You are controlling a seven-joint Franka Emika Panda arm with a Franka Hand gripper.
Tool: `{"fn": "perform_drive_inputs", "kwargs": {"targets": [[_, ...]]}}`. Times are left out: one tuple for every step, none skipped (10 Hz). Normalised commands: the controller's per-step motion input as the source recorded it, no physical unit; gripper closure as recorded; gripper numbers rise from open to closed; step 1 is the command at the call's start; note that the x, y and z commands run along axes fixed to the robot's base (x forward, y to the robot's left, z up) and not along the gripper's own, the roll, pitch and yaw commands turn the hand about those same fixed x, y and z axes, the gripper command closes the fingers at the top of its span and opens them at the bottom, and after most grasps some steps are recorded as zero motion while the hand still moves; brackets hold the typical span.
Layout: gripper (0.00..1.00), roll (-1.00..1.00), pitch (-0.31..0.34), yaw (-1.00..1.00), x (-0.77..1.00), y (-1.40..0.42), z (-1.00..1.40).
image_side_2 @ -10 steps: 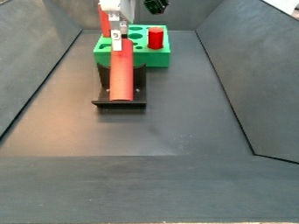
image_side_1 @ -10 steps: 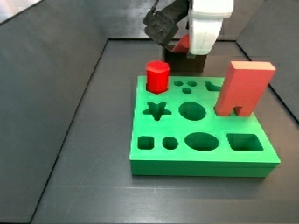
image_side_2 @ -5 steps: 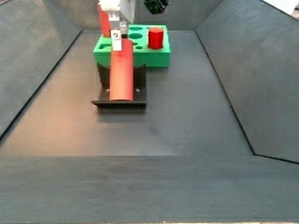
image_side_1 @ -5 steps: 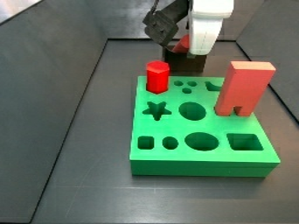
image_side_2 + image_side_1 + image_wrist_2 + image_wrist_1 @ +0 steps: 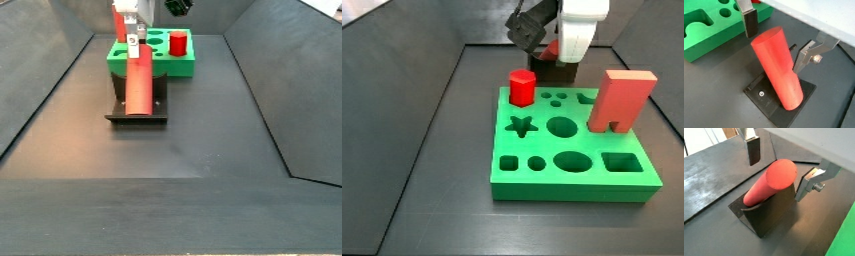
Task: Pick up the oval object. Move up. Place the oval object on the fixture. Regrasp the oval object. Move to above the board. Insert the oval object.
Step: Regrasp the oval object, then move to above the board.
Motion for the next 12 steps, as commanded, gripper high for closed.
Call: {"fn": "perform_drive_inputs", "kwargs": {"targets": [[0.0,-0.01,0.202,0.05,0.09,-0.01,0.0],[0.0,-0.01,0.202,0.05,0.09,-0.01,0.0],[1.0,0.0,0.0,0.0,0.0,0.5,0.17],[1.0,0.36,0.194,-0.35,-0.16,0.09,1.0],[1.0,0.35,0.2,-0.34,-0.17,0.08,1.0],[1.0,0.28,0.185,-0.21,-0.16,0.07,1.0],[1.0,0.24,0.183,-0.15,-0.15,0.06,1.0],[1.0,0.13,0.175,-0.05,-0.13,0.06,1.0],[1.0,0.1,0.172,-0.03,-0.13,0.05,1.0],[1.0,0.04,0.157,0.0,-0.12,0.04,1.0],[1.0,-0.02,0.14,0.02,-0.11,0.04,1.0],[1.0,-0.05,0.129,0.03,-0.1,0.03,1.0]]}}
